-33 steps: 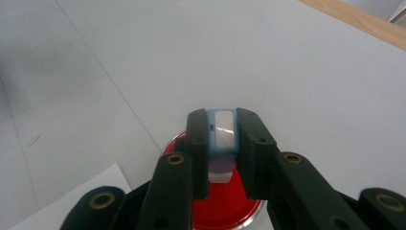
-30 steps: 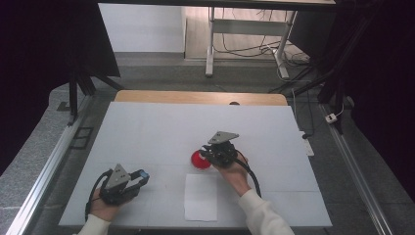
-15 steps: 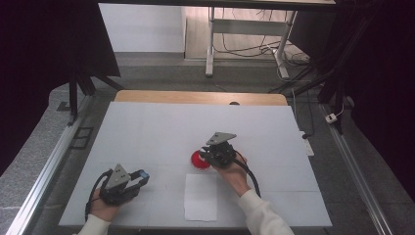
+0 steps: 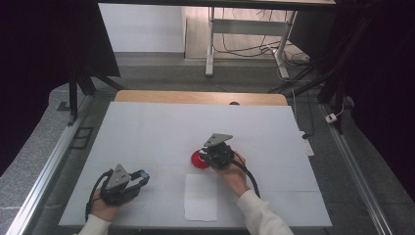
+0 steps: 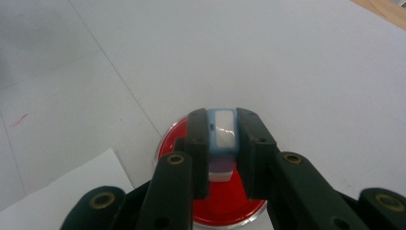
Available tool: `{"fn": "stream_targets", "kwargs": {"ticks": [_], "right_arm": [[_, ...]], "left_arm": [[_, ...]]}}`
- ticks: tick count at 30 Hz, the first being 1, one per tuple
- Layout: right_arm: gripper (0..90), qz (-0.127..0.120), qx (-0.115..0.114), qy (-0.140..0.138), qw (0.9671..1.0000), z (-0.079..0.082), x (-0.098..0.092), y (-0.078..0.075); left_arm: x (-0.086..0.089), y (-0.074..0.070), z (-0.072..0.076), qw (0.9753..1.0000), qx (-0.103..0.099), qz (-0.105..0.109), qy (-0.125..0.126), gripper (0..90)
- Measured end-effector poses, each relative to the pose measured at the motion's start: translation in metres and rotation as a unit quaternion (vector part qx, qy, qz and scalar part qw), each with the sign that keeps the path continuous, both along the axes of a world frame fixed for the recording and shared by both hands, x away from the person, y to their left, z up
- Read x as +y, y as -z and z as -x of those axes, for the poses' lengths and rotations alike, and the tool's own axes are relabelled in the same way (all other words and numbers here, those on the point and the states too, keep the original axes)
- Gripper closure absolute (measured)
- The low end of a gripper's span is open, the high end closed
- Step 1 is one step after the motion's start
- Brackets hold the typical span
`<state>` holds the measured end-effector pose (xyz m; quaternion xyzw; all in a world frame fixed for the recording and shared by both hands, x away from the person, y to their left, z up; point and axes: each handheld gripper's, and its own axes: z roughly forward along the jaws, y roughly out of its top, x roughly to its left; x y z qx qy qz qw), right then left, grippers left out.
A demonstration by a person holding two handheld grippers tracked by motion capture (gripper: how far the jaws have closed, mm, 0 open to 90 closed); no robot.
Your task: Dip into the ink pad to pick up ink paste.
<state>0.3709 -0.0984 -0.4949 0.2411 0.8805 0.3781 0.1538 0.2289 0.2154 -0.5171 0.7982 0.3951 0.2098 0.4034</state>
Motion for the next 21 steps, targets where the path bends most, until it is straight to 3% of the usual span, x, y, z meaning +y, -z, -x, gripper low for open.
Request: {"fn": "stream_targets", "kwargs": {"ticks": [7,16,21], "right_arm": [[75.9,0.016,0.003,0.001,0.9999,0.0007,0.0016,-0.0009],[76.0,0.004,0.010,0.000,0.9999,-0.0010,-0.0010,0.0006],[76.1,0.011,0.003,0.000,0.9999,0.0013,0.0007,0.0005]], "left_arm": [[-0.0009,-0.0002,0.0009,1.0000,-0.001,-0.001,0.000,65.2],[-0.0010,-0.0004,0.0013,1.0000,-0.001,-0.002,0.000,65.2],[-0.0011,-0.0006,0.0013,1.0000,-0.002,-0.001,0.000,65.2]]}}
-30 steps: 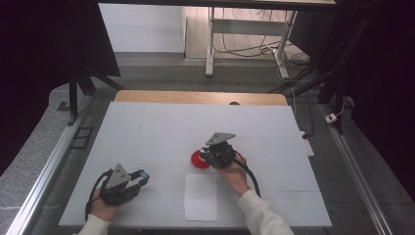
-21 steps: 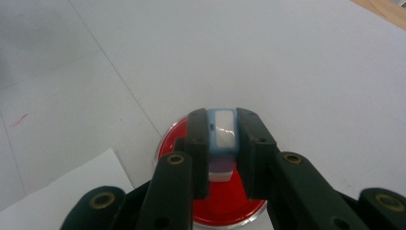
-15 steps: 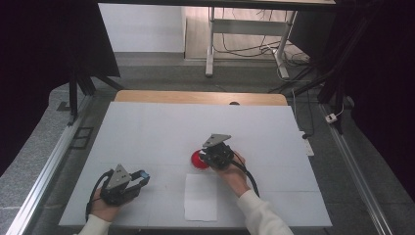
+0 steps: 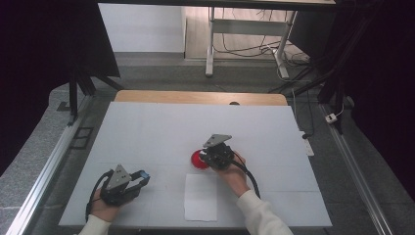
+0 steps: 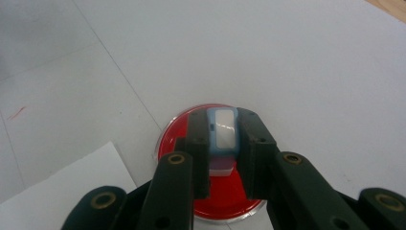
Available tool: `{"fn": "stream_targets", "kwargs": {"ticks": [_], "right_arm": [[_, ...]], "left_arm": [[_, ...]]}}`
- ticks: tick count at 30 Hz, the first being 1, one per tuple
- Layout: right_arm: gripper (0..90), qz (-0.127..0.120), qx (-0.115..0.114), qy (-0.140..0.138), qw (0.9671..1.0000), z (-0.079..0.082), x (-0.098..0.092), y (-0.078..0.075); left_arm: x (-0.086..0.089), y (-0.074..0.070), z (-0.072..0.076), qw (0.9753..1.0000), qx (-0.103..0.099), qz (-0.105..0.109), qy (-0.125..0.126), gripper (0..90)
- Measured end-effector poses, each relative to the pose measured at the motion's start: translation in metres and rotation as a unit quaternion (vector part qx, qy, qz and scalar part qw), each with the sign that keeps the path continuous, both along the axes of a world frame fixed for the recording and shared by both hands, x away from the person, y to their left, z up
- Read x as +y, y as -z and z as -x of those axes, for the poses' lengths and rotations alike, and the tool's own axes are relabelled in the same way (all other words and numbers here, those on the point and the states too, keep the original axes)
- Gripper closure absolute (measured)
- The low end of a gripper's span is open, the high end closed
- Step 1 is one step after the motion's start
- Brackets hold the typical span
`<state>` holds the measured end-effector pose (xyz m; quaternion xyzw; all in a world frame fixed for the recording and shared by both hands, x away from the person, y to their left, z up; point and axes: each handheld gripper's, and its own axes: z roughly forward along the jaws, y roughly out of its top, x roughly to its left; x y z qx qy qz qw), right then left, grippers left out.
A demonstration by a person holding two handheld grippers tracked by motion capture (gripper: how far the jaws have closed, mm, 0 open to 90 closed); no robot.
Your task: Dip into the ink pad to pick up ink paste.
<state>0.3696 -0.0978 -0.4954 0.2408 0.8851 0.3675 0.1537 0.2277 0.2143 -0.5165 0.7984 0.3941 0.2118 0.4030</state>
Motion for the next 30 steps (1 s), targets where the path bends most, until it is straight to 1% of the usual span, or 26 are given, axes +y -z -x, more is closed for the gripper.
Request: {"fn": "stream_targets", "kwargs": {"ticks": [4,6,8,9,10,12,14,16,18,19,21,23,25,26,27,30], "right_arm": [[76.0,-0.002,0.000,-0.001,1.0000,-0.001,-0.001,0.000],[76.0,0.004,-0.003,-0.002,1.0000,0.000,0.000,-0.001],[75.8,0.003,-0.006,-0.002,1.0000,0.001,0.001,-0.001],[75.8,0.001,-0.005,0.000,1.0000,0.001,0.001,-0.001],[75.7,-0.008,-0.004,0.001,1.0000,0.001,0.000,-0.002],[75.7,-0.009,-0.002,0.002,1.0000,0.000,-0.002,-0.005],[75.6,-0.014,-0.002,0.006,0.9999,0.001,-0.002,-0.005],[75.6,-0.013,-0.010,0.008,0.9998,0.001,-0.003,-0.006],[75.6,-0.022,-0.014,0.011,0.9996,0.003,-0.003,-0.009],[75.6,-0.031,-0.012,0.011,0.9994,0.003,-0.004,-0.010],[75.6,-0.039,-0.013,0.010,0.9991,0.004,-0.006,-0.013],[75.6,-0.043,-0.014,0.009,0.9989,0.004,-0.007,-0.015],[75.6,-0.059,-0.007,0.009,0.9982,0.004,-0.009,-0.015],[75.6,-0.059,-0.004,0.009,0.9982,0.003,-0.010,-0.016],[75.6,-0.065,0.000,0.009,0.9978,0.003,-0.011,-0.016],[75.6,-0.074,-0.001,0.008,0.9972,0.004,-0.012,-0.017]], "left_arm": [[0.000,0.000,0.000,1.0000,0.000,0.000,0.000,65.2],[0.000,0.000,0.000,1.0000,0.000,-0.001,0.000,65.2],[0.001,0.000,-0.001,1.0000,0.000,-0.001,0.000,65.2],[0.001,0.000,-0.001,1.0000,0.000,0.000,0.000,65.2],[0.001,0.000,-0.001,1.0000,0.000,0.001,0.001,65.1],[0.001,0.000,-0.001,1.0000,0.000,0.000,0.001,65.2],[0.001,0.000,-0.001,1.0000,-0.001,-0.001,0.001,65.2],[0.001,0.000,-0.001,1.0000,-0.001,0.000,0.001,65.1],[0.002,0.000,0.000,1.0000,-0.001,0.001,-0.001,65.1],[0.002,0.000,0.000,1.0000,-0.001,0.001,-0.001,65.1],[0.002,0.000,-0.001,1.0000,-0.001,0.001,-0.001,65.1],[0.002,0.001,-0.001,1.0000,-0.001,0.000,-0.001,65.0],[0.002,0.001,-0.001,1.0000,-0.001,-0.001,-0.001,65.1],[0.002,0.001,-0.001,1.0000,-0.001,-0.001,-0.001,65.0],[0.002,0.001,-0.001,1.0000,-0.001,-0.001,-0.001,65.0],[0.002,0.001,-0.001,1.0000,0.000,-0.001,-0.001,65.0]]}}
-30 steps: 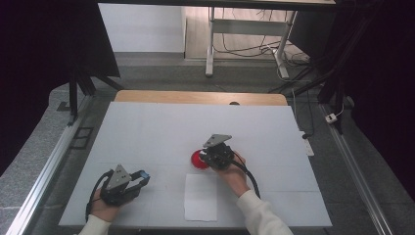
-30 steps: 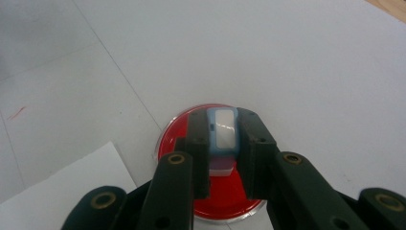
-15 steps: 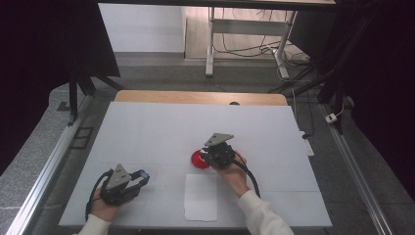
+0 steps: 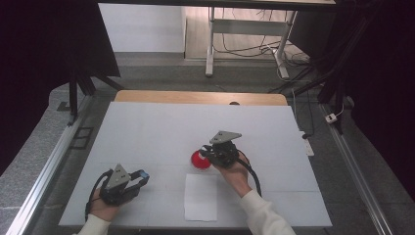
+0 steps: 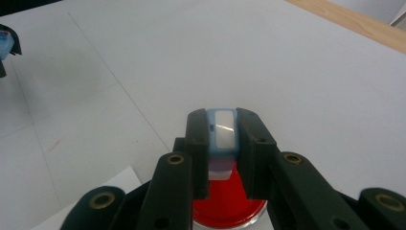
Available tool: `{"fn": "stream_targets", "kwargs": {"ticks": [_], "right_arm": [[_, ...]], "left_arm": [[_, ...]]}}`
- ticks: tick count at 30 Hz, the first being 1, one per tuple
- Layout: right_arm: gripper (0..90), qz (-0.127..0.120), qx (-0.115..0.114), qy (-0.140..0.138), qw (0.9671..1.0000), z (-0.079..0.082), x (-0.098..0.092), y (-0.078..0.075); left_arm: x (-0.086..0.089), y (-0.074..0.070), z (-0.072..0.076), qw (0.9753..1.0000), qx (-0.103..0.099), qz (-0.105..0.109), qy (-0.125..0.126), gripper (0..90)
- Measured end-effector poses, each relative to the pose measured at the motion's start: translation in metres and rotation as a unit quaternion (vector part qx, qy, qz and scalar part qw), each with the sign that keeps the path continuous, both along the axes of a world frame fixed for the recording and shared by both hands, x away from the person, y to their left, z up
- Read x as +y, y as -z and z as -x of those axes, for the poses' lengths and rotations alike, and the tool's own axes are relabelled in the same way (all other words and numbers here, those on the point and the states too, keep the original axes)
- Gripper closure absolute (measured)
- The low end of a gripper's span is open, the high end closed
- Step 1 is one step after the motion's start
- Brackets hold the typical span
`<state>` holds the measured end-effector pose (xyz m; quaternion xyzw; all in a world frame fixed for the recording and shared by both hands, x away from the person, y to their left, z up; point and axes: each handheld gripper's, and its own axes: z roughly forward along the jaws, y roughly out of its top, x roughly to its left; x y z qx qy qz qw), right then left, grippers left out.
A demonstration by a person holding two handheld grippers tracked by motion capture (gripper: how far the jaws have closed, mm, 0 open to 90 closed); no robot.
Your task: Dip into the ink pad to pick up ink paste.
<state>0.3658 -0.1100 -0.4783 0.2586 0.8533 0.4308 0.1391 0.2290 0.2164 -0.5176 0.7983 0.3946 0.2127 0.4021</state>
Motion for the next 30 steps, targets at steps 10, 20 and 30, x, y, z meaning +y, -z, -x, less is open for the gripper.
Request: {"fn": "stream_targets", "kwargs": {"ticks": [10,20,30], "right_arm": [[75.6,-0.020,-0.010,-0.007,0.9997,0.007,-0.006,-0.008],[75.6,-0.051,-0.020,-0.005,0.9985,0.013,-0.015,-0.017],[75.5,-0.059,-0.020,-0.008,0.9980,0.022,-0.024,-0.023]], "left_arm": [[0.001,0.000,-0.001,1.0000,0.000,0.001,-0.001,65.1],[0.000,0.000,-0.001,1.0000,0.000,0.004,0.000,65.0],[0.000,0.000,-0.001,1.0000,0.000,0.005,-0.002,65.0]]}}
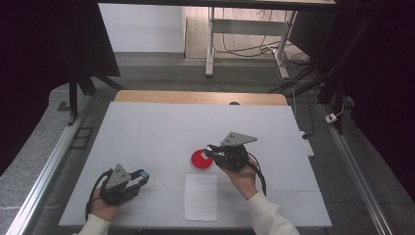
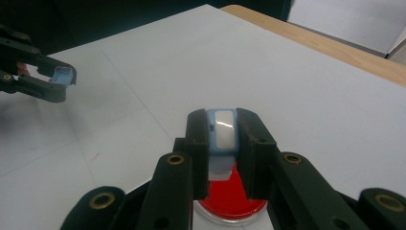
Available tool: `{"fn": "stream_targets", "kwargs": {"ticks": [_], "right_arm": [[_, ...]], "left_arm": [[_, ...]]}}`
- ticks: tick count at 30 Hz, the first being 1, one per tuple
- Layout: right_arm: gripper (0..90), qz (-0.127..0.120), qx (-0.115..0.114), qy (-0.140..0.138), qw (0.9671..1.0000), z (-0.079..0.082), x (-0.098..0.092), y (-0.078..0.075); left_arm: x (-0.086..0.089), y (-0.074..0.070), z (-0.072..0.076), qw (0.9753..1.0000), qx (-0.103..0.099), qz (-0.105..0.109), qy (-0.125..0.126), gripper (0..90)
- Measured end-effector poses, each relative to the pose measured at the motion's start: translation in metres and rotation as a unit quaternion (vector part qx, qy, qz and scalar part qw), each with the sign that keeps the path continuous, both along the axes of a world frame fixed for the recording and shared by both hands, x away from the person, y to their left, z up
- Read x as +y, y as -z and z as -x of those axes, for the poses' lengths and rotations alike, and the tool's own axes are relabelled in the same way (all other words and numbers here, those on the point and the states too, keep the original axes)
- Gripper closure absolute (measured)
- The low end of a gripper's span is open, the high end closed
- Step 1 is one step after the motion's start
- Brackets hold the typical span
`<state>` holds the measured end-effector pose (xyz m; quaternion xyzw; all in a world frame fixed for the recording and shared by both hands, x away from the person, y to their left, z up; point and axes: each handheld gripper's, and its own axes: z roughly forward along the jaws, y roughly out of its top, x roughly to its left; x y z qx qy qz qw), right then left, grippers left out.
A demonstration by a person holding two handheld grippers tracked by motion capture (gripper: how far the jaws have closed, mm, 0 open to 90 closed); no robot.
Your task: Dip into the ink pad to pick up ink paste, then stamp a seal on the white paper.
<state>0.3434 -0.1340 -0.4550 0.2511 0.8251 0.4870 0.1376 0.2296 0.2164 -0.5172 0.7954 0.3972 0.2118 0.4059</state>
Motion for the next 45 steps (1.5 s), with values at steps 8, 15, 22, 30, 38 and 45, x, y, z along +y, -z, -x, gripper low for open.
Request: {"fn": "stream_targets", "kwargs": {"ticks": [8,15,22,30,38,45], "right_arm": [[75.6,-0.003,-0.005,-0.004,1.0000,0.009,-0.005,-0.004],[75.6,0.000,-0.003,-0.007,1.0000,0.018,-0.011,-0.003],[75.6,0.003,-0.001,-0.018,0.9998,0.023,-0.012,-0.001],[75.5,0.000,0.000,-0.034,0.9994,0.028,-0.009,-0.002],[75.6,0.013,0.005,-0.046,0.9988,0.035,-0.006,0.004],[75.5,0.024,0.010,-0.050,0.9984,0.039,-0.006,0.009]], "left_arm": [[0.000,0.000,0.000,1.0000,0.000,0.000,0.000,65.1],[0.000,0.000,0.000,1.0000,-0.001,0.000,0.000,65.1],[0.001,0.000,0.000,1.0000,-0.001,0.001,0.000,65.1],[0.002,-0.001,0.000,1.0000,-0.002,0.001,0.000,65.1],[0.002,-0.001,0.000,1.0000,-0.003,0.001,-0.001,65.1],[0.002,-0.001,0.000,1.0000,-0.003,0.000,0.000,65.1]]}}
